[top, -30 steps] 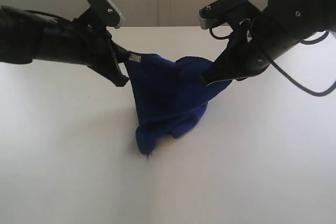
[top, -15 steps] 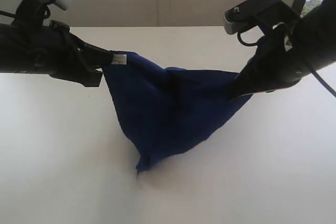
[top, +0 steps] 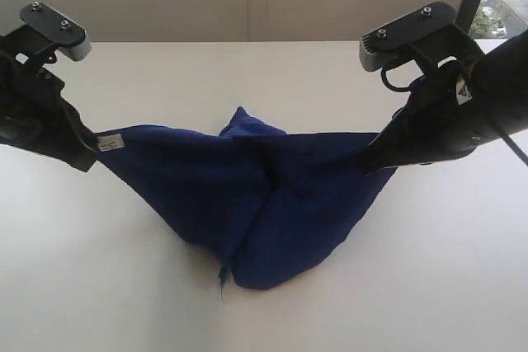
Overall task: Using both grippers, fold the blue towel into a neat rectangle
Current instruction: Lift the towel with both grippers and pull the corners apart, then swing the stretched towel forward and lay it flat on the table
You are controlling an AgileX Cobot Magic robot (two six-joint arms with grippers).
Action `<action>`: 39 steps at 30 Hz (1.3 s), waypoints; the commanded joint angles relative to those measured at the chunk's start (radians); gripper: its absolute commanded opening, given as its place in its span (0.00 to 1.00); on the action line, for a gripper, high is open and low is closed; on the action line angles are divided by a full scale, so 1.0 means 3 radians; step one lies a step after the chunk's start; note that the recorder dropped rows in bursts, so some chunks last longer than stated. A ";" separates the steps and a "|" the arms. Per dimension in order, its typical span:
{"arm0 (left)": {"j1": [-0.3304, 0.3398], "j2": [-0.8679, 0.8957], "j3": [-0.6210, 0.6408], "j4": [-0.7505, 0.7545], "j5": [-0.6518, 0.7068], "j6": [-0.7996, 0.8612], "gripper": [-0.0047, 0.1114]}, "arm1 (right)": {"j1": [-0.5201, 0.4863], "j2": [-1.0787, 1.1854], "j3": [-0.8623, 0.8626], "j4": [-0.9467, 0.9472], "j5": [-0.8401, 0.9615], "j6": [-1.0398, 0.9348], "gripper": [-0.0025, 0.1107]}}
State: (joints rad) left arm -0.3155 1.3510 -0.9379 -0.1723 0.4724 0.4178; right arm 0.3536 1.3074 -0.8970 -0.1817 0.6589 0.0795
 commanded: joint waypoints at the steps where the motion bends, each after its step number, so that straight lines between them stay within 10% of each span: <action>1: 0.0014 -0.0139 -0.0024 0.0139 0.0138 -0.0219 0.04 | -0.0019 -0.0150 0.0004 -0.0298 0.0100 0.0304 0.02; 22: 0.0006 -0.2732 -0.0103 0.0666 0.2157 -0.0710 0.04 | -0.0019 -0.2463 -0.0101 -0.0424 0.0968 -0.0129 0.02; 31: 0.0006 -0.2219 -0.0111 0.1498 0.2027 -0.1227 0.04 | -0.0019 -0.1954 -0.0186 -0.1248 0.1184 0.0628 0.02; 39: 0.0028 -0.1063 0.0369 0.1531 0.0563 -0.1427 0.04 | -0.0019 -0.0780 -0.0025 -0.1817 0.0709 0.1386 0.02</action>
State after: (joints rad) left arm -0.3155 0.9299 -0.8654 0.2760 0.7596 0.0172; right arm 0.3536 0.9677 -0.9202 -0.6114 0.9143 0.3813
